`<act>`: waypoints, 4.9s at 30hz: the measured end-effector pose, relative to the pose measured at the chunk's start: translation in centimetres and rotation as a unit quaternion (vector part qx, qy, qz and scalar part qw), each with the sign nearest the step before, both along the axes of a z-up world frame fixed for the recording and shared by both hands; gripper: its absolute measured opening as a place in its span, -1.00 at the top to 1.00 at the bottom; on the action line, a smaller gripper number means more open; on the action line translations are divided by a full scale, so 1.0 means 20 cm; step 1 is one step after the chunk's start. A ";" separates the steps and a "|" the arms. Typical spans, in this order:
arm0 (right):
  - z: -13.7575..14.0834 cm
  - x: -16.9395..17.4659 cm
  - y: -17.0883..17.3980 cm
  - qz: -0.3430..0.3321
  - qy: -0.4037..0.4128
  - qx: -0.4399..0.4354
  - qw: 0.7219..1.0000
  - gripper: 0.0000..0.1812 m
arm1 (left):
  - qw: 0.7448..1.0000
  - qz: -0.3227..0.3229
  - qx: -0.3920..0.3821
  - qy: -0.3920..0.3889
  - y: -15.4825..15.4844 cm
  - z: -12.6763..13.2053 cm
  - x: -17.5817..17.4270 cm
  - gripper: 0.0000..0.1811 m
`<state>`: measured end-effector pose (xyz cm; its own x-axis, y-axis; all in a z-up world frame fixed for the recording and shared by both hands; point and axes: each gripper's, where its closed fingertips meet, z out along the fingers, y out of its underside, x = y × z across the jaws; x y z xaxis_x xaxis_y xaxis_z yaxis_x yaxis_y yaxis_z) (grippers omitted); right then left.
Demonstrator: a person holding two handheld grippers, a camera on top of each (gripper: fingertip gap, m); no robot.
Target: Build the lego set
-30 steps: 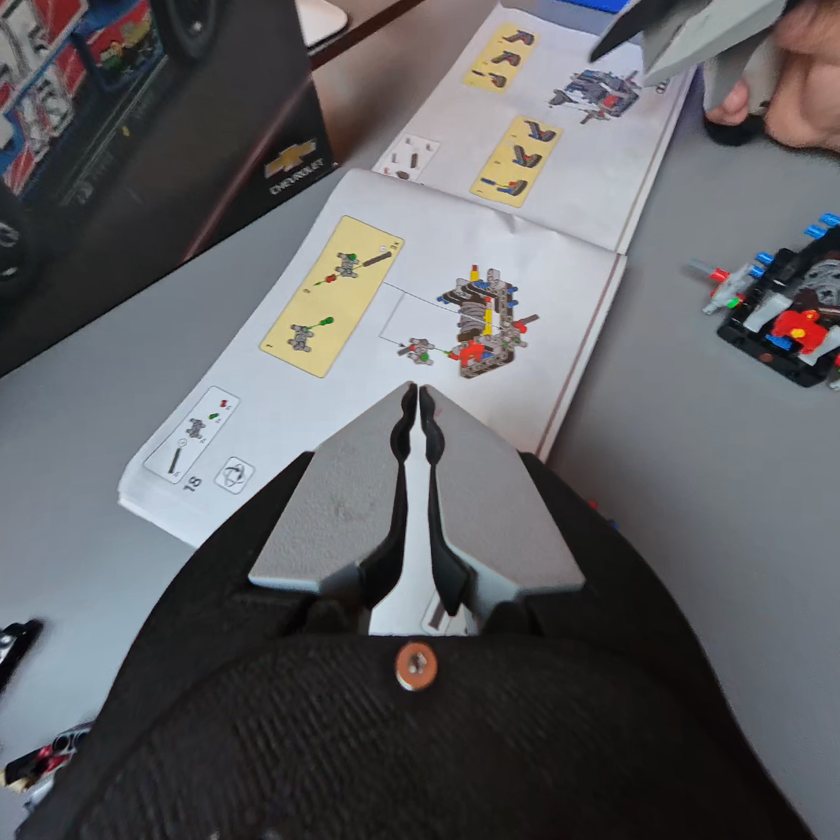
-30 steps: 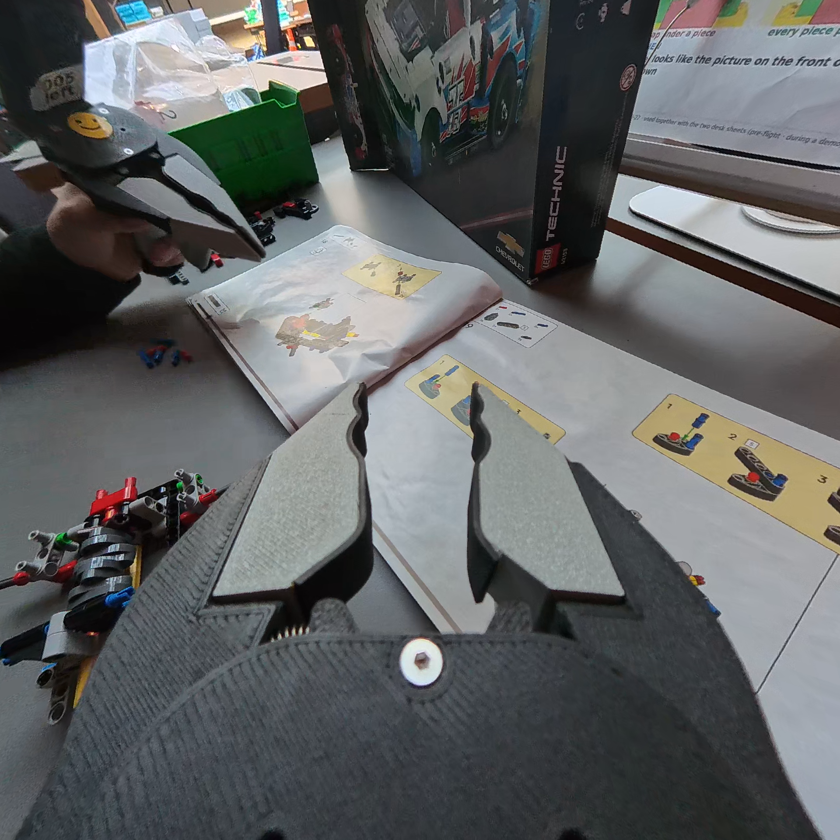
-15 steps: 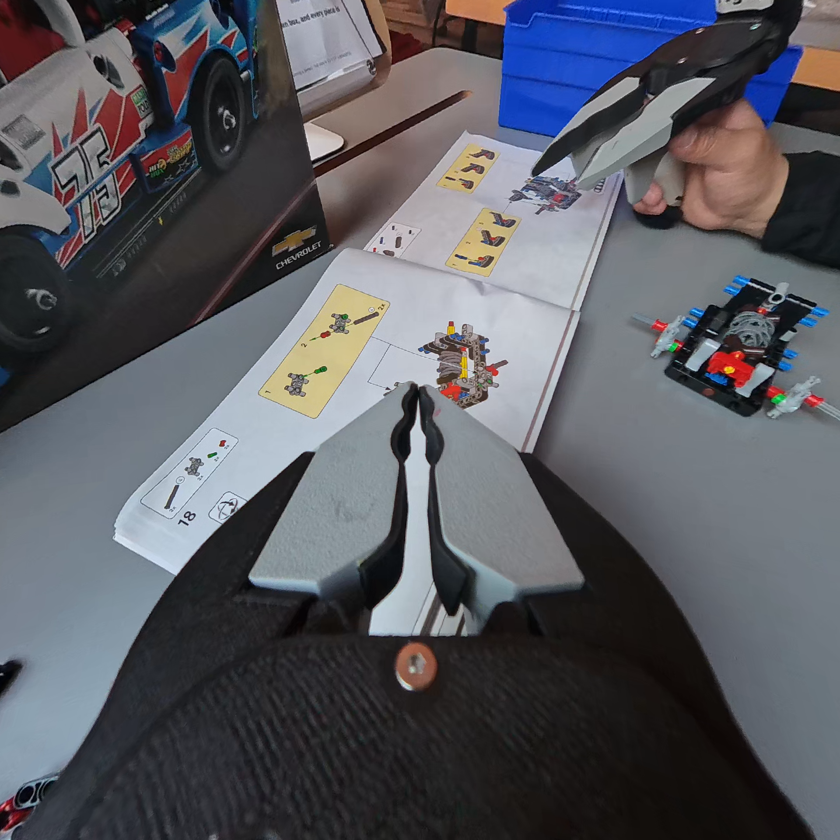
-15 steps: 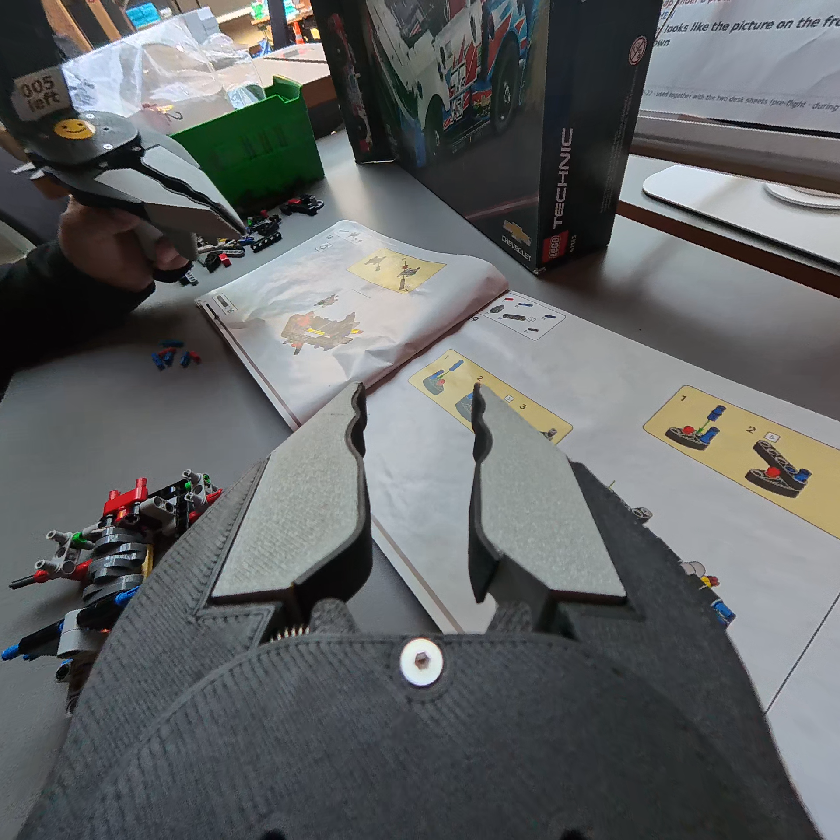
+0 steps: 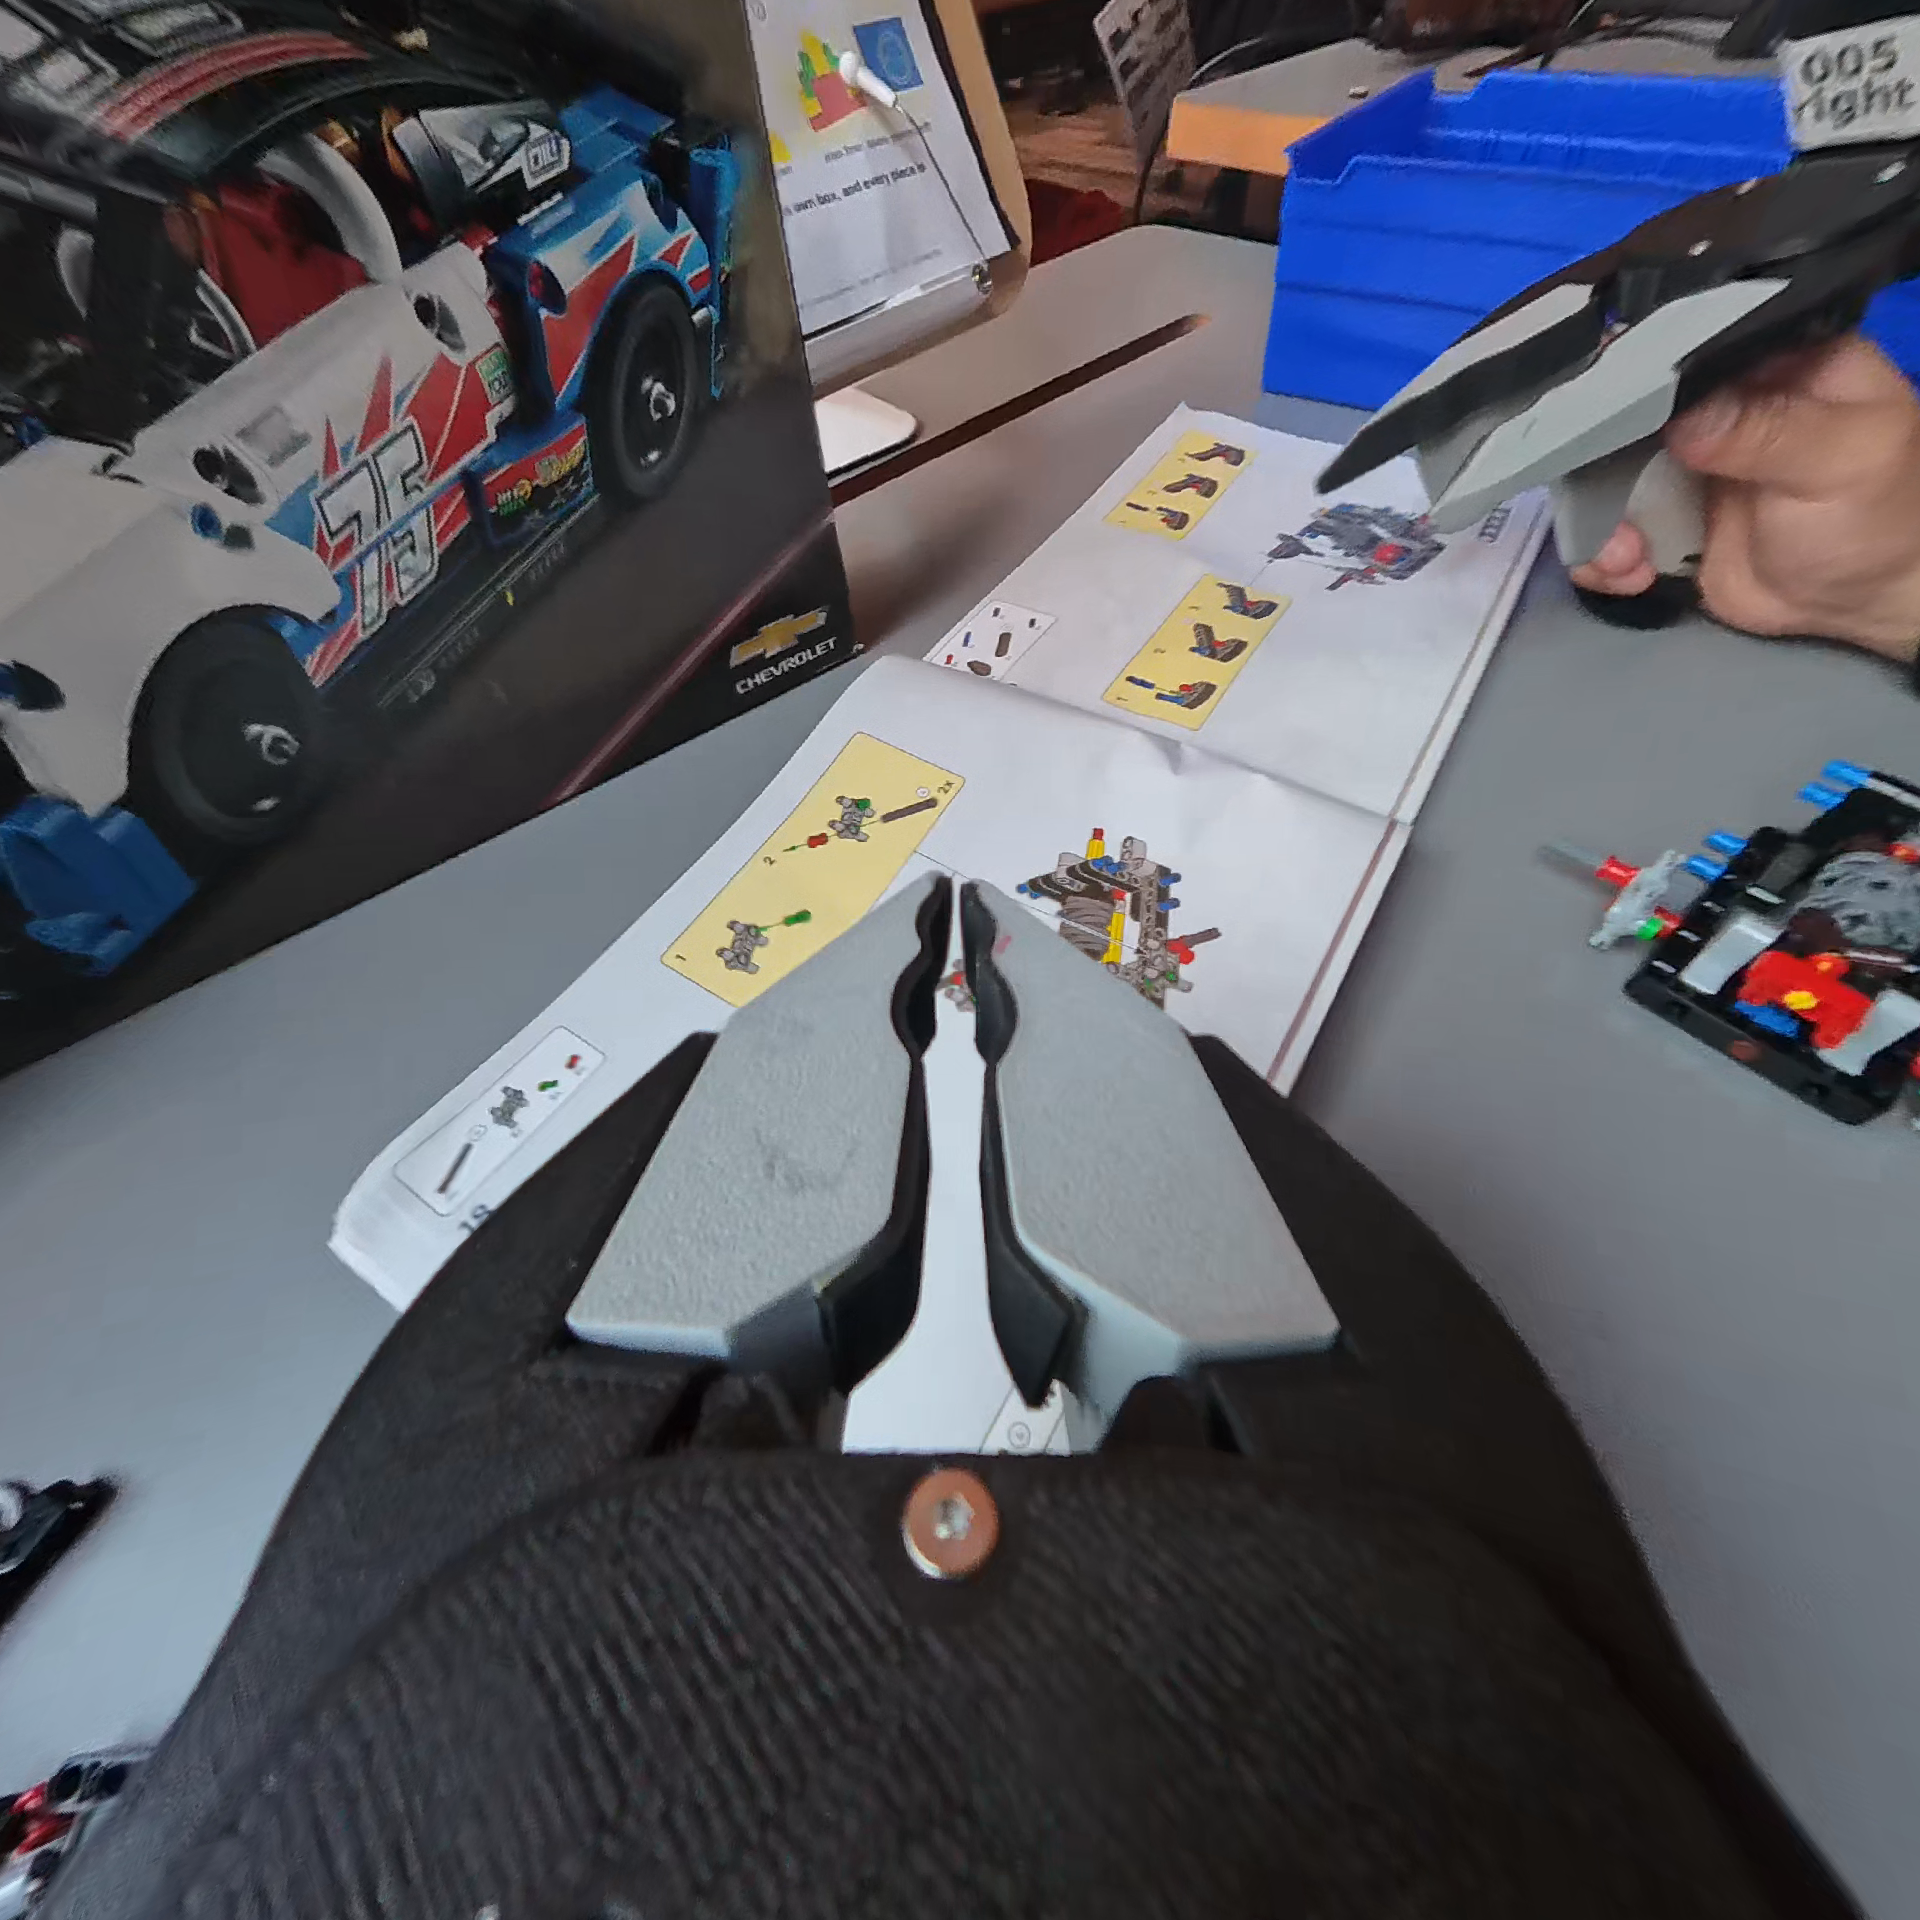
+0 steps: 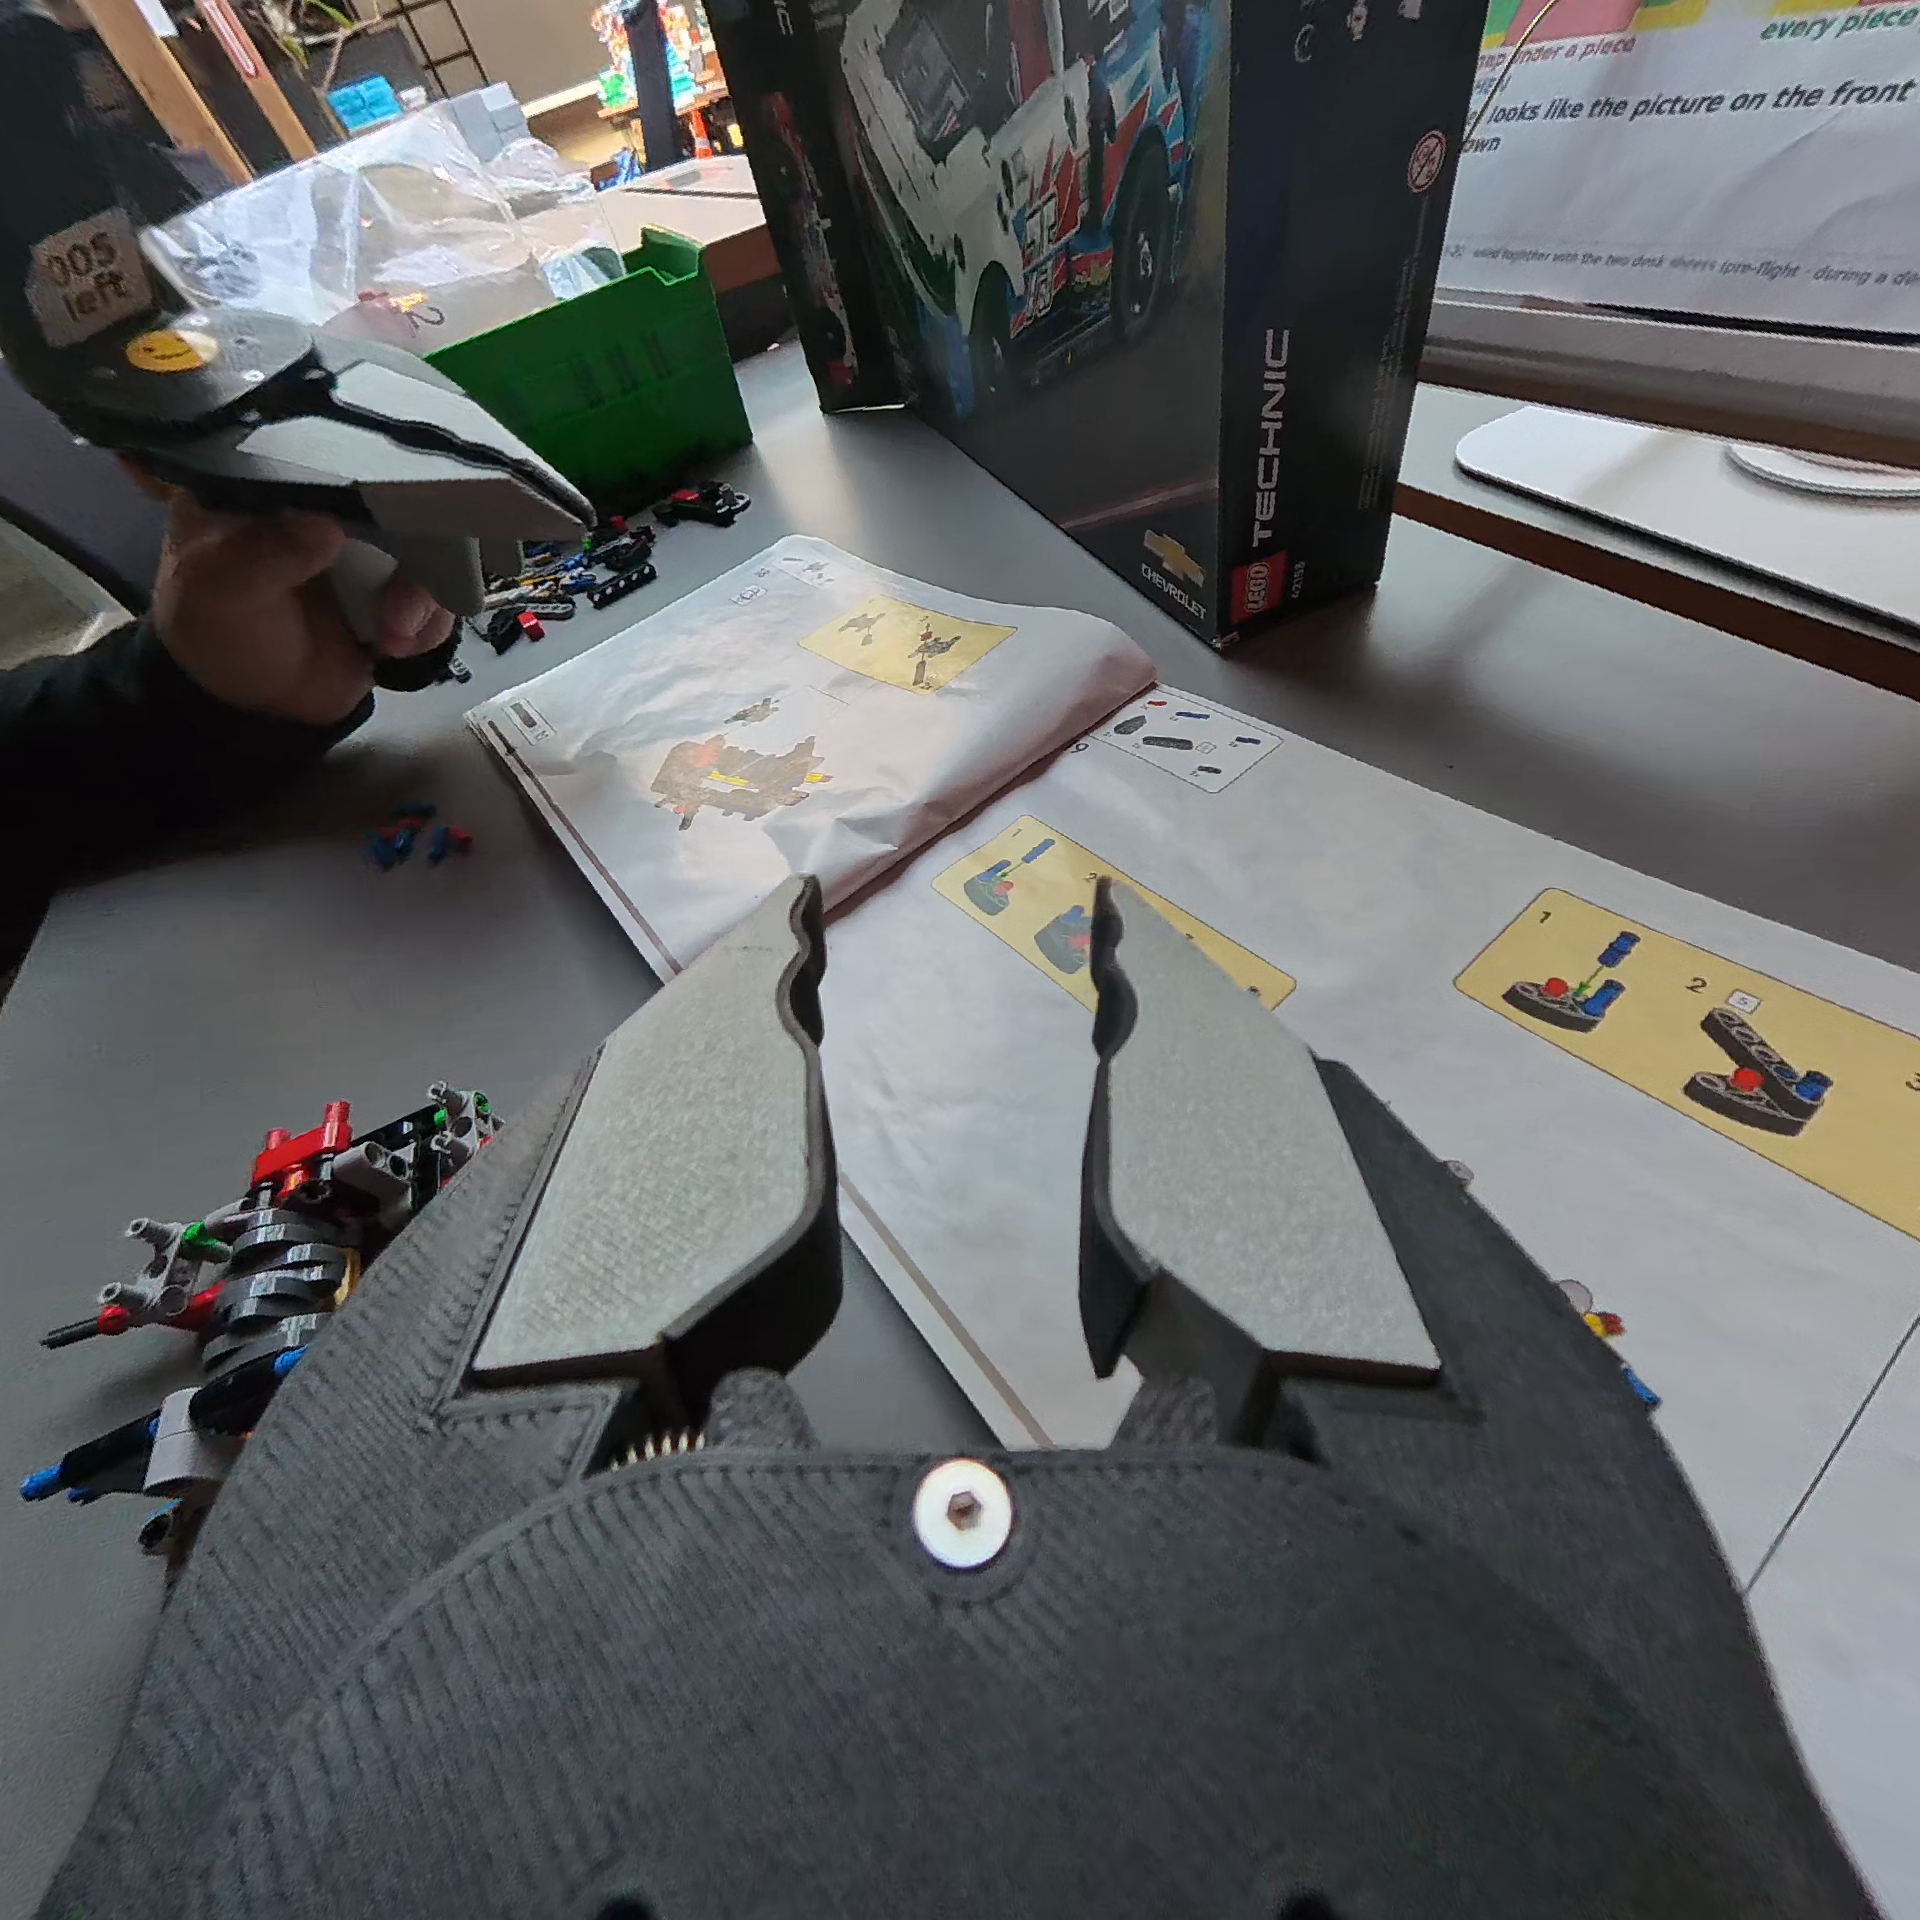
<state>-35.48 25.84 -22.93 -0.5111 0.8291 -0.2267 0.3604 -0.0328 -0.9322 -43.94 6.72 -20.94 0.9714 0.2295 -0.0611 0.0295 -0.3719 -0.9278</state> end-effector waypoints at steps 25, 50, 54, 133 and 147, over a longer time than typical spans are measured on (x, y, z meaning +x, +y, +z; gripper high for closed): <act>0.01 0.02 0.00 -0.011 0.020 0.031 0.999 0.42 | 0.991 -0.116 0.011 0.070 0.13 0.03 0.49 0.61; -0.07 0.02 -0.06 0.015 0.004 0.103 0.995 0.90 | 0.992 -0.121 0.034 -0.015 0.05 0.05 0.38 0.89; -0.07 0.02 -0.06 0.017 0.002 0.098 0.995 0.86 | 0.995 -0.095 0.036 -0.005 0.03 0.06 0.31 0.84; -0.01 0.02 -0.03 0.004 0.010 0.038 0.999 0.75 | 0.841 0.115 -0.512 -0.133 -1.23 -0.41 -0.38 0.96; -0.01 0.02 -0.04 0.007 0.010 0.039 0.999 0.75 | 0.883 0.059 -0.454 -0.104 -0.99 -0.20 -0.16 0.96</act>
